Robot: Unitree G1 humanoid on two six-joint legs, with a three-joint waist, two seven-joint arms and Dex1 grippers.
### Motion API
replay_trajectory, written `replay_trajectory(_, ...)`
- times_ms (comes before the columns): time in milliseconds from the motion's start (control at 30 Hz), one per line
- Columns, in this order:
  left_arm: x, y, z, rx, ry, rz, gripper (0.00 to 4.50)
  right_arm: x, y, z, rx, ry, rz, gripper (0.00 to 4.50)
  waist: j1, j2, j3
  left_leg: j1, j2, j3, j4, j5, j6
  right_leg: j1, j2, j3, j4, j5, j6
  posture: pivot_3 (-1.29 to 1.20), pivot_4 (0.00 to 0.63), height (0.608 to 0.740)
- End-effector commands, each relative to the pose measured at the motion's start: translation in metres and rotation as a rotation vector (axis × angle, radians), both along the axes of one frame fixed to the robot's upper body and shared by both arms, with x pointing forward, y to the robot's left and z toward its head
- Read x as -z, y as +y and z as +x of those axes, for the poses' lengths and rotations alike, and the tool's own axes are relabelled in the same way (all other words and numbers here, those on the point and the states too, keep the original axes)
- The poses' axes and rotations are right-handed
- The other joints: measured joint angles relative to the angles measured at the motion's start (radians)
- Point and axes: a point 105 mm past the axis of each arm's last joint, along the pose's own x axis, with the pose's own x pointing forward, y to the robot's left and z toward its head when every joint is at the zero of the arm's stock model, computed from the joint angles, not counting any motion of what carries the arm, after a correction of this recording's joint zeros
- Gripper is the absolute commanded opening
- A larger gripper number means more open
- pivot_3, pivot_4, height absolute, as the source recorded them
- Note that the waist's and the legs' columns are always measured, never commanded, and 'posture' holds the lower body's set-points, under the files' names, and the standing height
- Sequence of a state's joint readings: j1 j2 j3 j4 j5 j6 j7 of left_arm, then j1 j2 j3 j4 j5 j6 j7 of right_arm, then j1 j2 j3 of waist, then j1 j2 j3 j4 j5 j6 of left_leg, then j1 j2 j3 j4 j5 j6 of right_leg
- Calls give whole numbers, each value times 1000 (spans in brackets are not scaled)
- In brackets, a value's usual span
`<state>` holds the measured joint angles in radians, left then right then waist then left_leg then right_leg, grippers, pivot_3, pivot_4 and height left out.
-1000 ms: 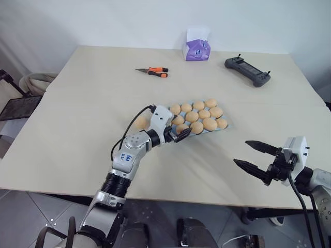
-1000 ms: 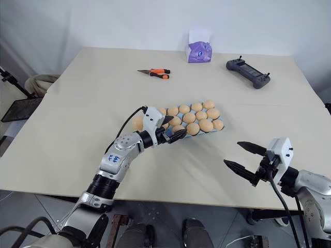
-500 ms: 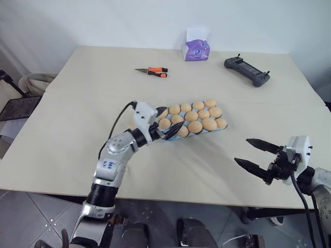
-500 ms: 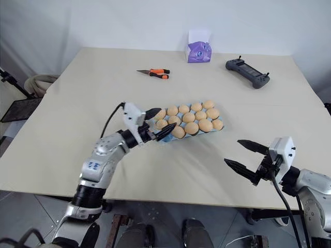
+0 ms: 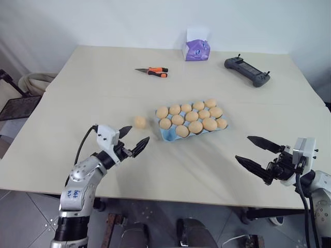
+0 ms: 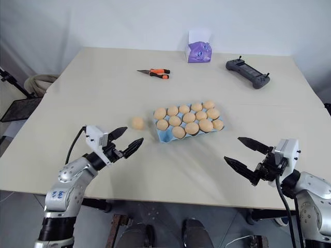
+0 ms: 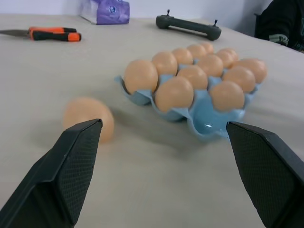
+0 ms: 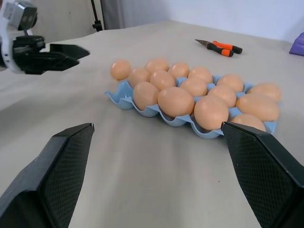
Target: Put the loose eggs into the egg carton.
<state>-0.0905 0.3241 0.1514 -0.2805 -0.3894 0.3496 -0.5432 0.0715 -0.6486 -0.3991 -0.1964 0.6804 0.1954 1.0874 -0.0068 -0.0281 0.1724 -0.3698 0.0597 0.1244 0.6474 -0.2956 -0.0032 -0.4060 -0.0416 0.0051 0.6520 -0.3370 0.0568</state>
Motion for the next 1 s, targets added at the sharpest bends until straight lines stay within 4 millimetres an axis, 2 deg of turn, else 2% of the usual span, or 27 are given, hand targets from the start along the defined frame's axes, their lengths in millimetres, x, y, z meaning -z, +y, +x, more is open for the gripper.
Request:
replay_trajectory(33,-9,17,-15,-25,-47,-3,4460,-8,1,-5,-10,-46,8,4500,0,0,0,0,0,0,0,0,0,0,0,0,0,0,0,0,150,740)
replay_trajectory(200,-2,38,-24,-82,-46,25,4460,-8,1,-2,-12,-36,1,4500,-2,0,0,0,0,0,0,0,0,0,0,0,0,-1,-2,0,150,740)
replay_trajectory(333,-5,44,-11,-148,-70,53,4460,-8,0,3,-17,-23,-14,4500,2,0,0,0,0,0,0,0,1,0,-1,0,0,0,-2,0,150,740)
replay_trajectory(533,-30,16,28,-153,-124,34,4460,-10,1,10,-29,-19,-21,4500,5,0,0,-1,0,-1,0,0,1,0,-1,-1,-1,0,-2,0,150,740)
replay_trajectory(633,-36,5,46,-155,-130,41,4460,-10,1,11,-32,-19,-25,4500,2,0,0,-1,0,0,0,0,1,0,-1,-2,-2,0,-1,0,150,740)
replay_trajectory(800,-36,-5,68,-176,-105,50,4460,-11,1,11,-36,-17,-29,4500,1,0,0,-1,2,1,0,-1,0,-1,2,-1,-2,0,-1,0,150,740)
replay_trajectory(1000,-23,-10,82,-212,-43,86,4460,-12,0,9,-27,-22,-30,4500,3,0,0,-1,1,1,1,-1,0,0,2,-1,-2,0,-1,0,150,740)
